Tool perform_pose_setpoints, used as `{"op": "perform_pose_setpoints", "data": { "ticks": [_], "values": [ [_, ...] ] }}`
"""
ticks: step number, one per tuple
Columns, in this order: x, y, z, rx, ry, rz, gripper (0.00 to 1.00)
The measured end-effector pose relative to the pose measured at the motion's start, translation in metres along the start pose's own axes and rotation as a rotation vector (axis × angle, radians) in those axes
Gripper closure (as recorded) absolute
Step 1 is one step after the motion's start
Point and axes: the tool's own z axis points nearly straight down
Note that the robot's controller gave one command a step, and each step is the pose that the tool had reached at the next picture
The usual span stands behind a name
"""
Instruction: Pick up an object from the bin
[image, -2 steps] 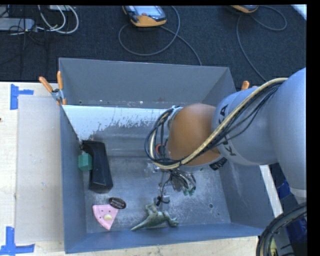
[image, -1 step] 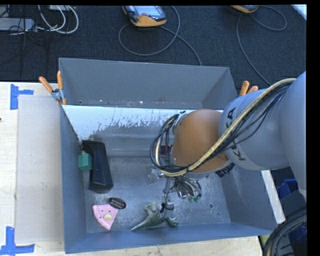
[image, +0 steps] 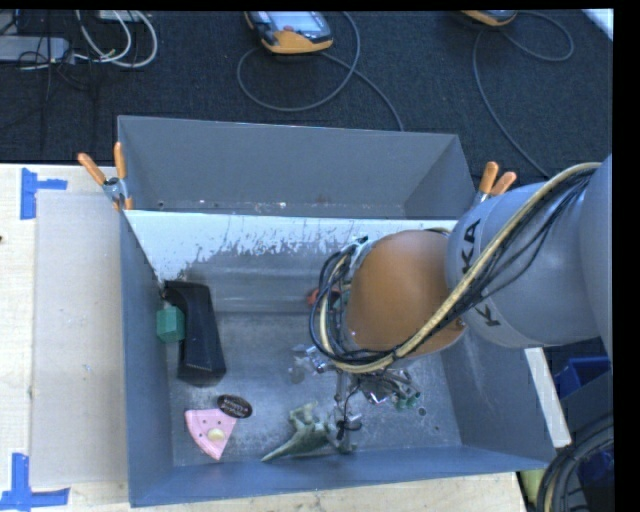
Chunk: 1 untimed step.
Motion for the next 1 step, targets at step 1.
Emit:
{"op": "perform_pose_setpoints", "data": {
  "ticks": [1],
  "values": [
    [0.0149, 0.0075, 0.0284, 0.001, -0.002, -0.065, 0.00]
  ]
}}
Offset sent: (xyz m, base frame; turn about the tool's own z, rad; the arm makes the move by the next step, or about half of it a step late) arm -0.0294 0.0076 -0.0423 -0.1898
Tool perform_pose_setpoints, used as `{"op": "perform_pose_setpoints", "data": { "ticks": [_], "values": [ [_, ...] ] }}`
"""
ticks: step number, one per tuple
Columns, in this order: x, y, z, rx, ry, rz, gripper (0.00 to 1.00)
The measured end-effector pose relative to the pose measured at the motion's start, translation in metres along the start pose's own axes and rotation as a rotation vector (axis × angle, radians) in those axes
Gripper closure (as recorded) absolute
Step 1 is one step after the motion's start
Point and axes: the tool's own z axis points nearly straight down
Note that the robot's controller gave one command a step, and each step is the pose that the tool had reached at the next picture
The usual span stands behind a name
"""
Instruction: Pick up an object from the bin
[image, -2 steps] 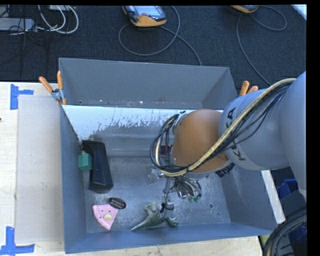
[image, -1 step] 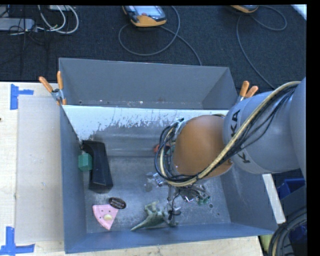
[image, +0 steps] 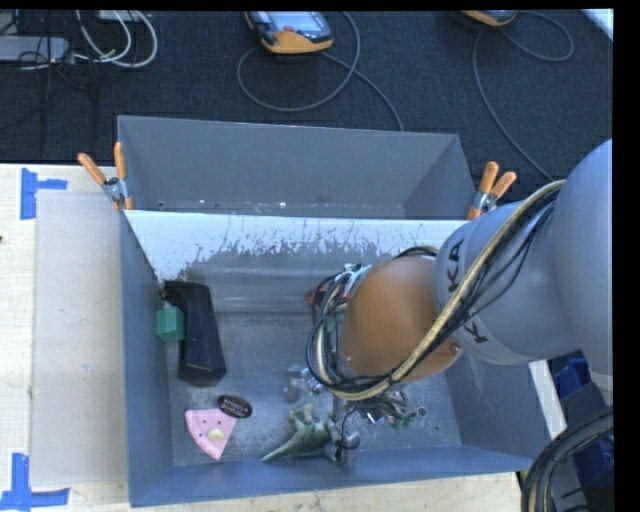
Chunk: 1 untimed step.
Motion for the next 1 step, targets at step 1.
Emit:
{"op": "perform_pose_setpoints", "data": {
  "ticks": [1],
  "values": [
    [-0.0004, 0.0081, 0.0083, 0.009, -0.027, -0.119, 1.00]
  ]
}}
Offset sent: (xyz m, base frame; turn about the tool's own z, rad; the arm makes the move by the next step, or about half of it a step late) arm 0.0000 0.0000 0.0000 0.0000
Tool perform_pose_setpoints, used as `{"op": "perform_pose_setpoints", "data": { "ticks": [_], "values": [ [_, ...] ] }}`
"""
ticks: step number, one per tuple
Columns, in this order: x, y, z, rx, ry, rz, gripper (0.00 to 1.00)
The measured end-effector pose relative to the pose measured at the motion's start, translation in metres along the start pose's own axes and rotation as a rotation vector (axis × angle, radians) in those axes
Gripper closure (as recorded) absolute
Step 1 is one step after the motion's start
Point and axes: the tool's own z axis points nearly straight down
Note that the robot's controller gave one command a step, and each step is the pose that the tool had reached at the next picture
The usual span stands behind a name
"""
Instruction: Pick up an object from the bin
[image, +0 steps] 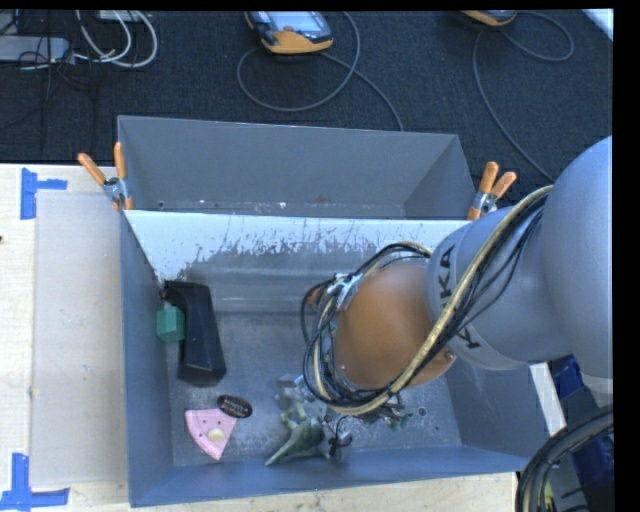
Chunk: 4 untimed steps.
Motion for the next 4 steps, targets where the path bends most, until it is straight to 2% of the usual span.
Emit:
{"op": "perform_pose_setpoints", "data": {
  "ticks": [2, 3, 4],
  "values": [
    [0.000, 0.000, -0.002, -0.001, 0.001, 0.001, 1.00],
    [0.004, 0.003, -0.025, -0.008, 0.019, -0.001, 1.00],
    [0.003, 0.002, -0.050, -0.006, 0.013, 0.000, 1.00]
  ]
}}
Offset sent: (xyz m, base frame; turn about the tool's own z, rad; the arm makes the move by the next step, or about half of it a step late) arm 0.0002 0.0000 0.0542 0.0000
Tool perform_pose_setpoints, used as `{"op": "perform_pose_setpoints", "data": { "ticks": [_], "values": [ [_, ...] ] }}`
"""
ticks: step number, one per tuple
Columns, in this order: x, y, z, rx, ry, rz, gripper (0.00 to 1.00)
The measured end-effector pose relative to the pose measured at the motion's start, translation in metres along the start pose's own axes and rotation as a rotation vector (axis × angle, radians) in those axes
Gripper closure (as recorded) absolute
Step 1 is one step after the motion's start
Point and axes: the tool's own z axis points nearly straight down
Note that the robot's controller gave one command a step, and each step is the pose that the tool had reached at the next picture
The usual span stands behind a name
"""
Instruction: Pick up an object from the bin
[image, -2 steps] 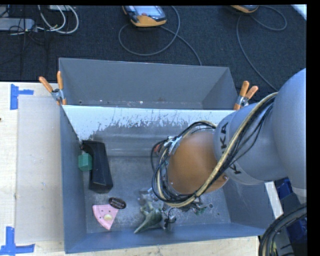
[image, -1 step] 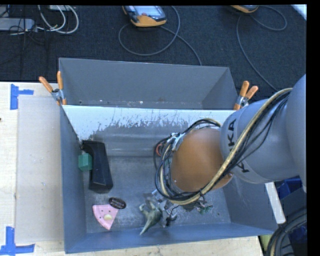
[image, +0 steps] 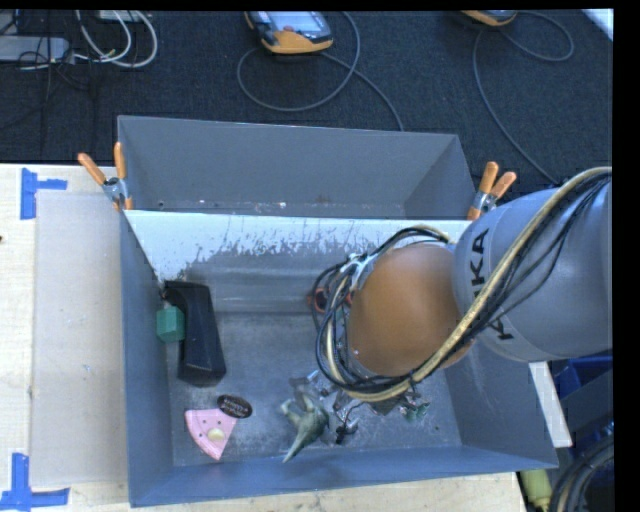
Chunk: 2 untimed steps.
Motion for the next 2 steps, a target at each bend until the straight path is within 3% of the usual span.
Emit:
{"op": "perform_pose_setpoints", "data": {
  "ticks": [2],
  "values": [
    [0.0001, 0.0004, -0.0198, -0.001, 0.003, 0.001, 1.00]
  ]
}}
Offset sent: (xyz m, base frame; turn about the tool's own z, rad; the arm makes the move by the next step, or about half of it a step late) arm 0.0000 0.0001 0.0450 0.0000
